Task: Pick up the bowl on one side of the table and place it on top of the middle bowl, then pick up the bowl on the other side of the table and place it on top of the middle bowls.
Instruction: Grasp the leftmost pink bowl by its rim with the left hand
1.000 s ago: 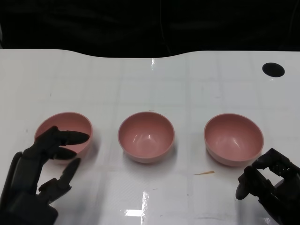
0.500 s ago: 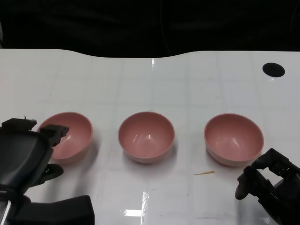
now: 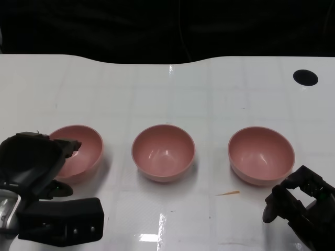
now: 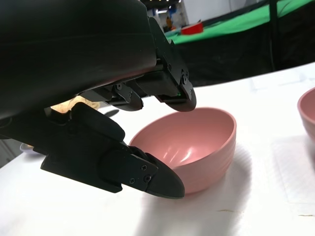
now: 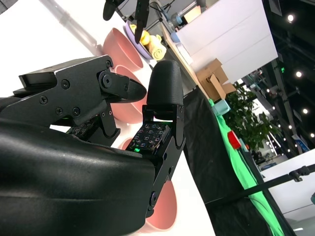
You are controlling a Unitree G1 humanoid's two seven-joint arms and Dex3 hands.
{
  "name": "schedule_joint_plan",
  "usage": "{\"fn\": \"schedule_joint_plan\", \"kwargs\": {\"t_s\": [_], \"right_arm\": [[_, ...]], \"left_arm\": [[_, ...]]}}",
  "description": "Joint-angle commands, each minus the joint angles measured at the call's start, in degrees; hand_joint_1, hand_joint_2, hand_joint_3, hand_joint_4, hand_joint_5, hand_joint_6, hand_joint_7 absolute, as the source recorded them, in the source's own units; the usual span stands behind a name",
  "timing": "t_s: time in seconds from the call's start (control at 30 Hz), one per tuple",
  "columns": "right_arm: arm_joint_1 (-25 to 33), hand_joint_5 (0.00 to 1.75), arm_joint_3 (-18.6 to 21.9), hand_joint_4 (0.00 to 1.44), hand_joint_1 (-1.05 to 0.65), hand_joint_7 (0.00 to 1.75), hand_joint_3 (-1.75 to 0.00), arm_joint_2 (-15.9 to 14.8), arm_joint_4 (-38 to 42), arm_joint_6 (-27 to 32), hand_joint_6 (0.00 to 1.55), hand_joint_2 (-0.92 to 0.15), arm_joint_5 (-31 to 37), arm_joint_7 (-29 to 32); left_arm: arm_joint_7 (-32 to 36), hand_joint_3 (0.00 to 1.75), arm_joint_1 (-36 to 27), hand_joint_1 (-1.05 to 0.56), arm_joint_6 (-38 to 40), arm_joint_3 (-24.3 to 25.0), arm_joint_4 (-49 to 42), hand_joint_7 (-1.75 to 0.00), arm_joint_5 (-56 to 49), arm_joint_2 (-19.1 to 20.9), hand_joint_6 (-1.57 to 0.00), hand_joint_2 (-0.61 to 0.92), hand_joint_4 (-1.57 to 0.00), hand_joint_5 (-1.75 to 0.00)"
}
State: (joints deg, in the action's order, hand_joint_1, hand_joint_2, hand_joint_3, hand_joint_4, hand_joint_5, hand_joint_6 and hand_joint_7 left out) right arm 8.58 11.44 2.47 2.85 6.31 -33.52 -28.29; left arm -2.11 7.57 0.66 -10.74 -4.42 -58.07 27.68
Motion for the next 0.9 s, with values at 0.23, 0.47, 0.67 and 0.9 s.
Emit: {"fn": "schedule_joint_plan", "kwargs": {"t_s": [0.23,0.47,0.67,0.9], "right_arm": [[0.4,1.43,0.25,0.93,-0.1,1.08,-0.6,-0.66,-0.89,0.16,0.91,-0.77,-0.24,0.62],[0.3,1.42,0.38,0.93,-0.1,1.06,-0.59,-0.88,-0.72,0.57,0.91,-0.77,-0.48,0.51],[0.25,1.41,0.45,0.93,-0.09,1.05,-0.57,-0.62,-0.54,0.24,0.91,-0.79,-0.47,0.25],[0.21,1.41,0.34,0.94,-0.1,1.05,-0.57,-0.57,-0.45,-0.11,0.92,-0.79,-0.1,0.3]], "left_arm": [[1.49,0.07,4.62,-0.73,0.28,-3.74,-7.3,0.0,2.9,0.16,-0.57,0.92,-0.5,-0.01],[4.1,0.06,7.77,-0.71,-0.93,-5.8,-13.67,0.0,5.04,-0.43,-0.57,0.92,-0.51,-0.01],[6.1,0.07,11.26,-0.69,-1.77,-7.78,-20.82,-0.01,6.56,-1.38,-0.58,0.92,-0.52,-0.01],[7.32,0.09,14.72,-0.69,-2.84,-9.9,-26.98,0.0,8.11,-2.28,-0.58,0.92,-0.52,-0.01]]}}
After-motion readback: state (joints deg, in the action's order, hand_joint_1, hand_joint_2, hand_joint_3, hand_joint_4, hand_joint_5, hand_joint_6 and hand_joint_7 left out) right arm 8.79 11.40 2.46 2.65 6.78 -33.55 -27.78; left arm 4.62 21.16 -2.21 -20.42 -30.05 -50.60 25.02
